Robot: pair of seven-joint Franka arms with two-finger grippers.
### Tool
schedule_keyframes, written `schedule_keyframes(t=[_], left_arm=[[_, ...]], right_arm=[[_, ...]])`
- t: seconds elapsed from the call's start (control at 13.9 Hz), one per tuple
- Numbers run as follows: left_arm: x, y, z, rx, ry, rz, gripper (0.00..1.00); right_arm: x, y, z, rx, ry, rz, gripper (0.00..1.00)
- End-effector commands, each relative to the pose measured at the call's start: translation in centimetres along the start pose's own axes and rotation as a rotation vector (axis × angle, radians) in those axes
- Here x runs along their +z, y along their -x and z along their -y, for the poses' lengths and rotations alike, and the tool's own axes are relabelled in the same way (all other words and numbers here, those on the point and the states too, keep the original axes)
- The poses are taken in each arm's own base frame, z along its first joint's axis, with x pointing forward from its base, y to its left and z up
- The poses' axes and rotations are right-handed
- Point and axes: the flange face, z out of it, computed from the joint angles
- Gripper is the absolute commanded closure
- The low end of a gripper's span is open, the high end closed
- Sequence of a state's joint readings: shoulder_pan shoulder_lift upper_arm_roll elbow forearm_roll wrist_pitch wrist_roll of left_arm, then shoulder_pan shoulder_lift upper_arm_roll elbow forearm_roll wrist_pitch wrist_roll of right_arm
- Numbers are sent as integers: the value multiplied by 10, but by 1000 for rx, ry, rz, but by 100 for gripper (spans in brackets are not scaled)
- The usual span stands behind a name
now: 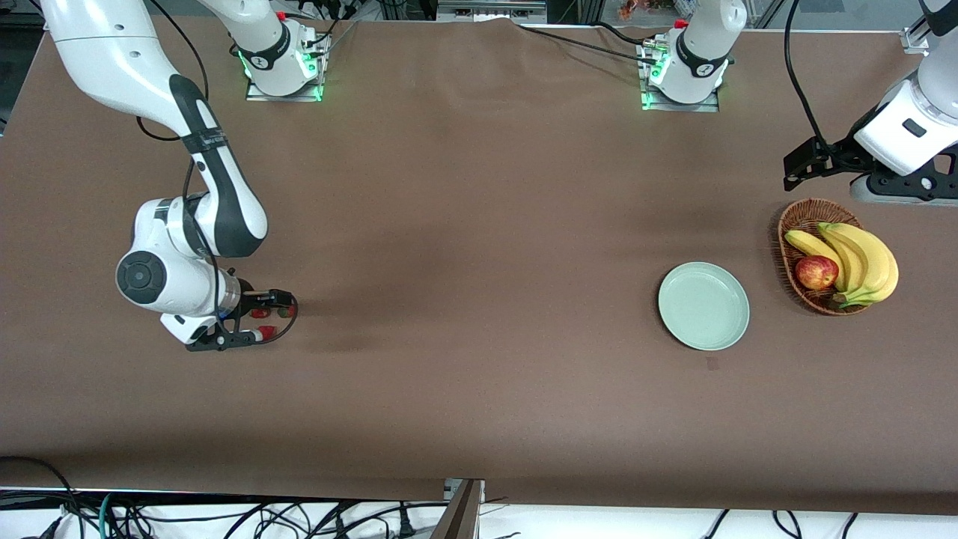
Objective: Collect all strawberries into plate
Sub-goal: 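Lower the right gripper and grasp one strawberry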
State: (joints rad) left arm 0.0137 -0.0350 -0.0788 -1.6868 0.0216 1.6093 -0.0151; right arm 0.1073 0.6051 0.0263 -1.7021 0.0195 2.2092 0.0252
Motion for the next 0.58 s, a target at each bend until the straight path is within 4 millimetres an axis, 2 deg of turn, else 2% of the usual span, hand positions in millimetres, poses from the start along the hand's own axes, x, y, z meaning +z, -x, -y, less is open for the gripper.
schedule_keyframes(t=[0.0,0.14,0.51], left_arm=[[-8,3,-2,-2,9,-1,0],[-8,3,-2,-2,9,-1,0],[-8,3,-2,-2,9,-1,0]], right_arm=[[12,8,16,19,0,-30,0],[27,8,23,29,0,-36,0],[49,10,21,20,2,-36,0]])
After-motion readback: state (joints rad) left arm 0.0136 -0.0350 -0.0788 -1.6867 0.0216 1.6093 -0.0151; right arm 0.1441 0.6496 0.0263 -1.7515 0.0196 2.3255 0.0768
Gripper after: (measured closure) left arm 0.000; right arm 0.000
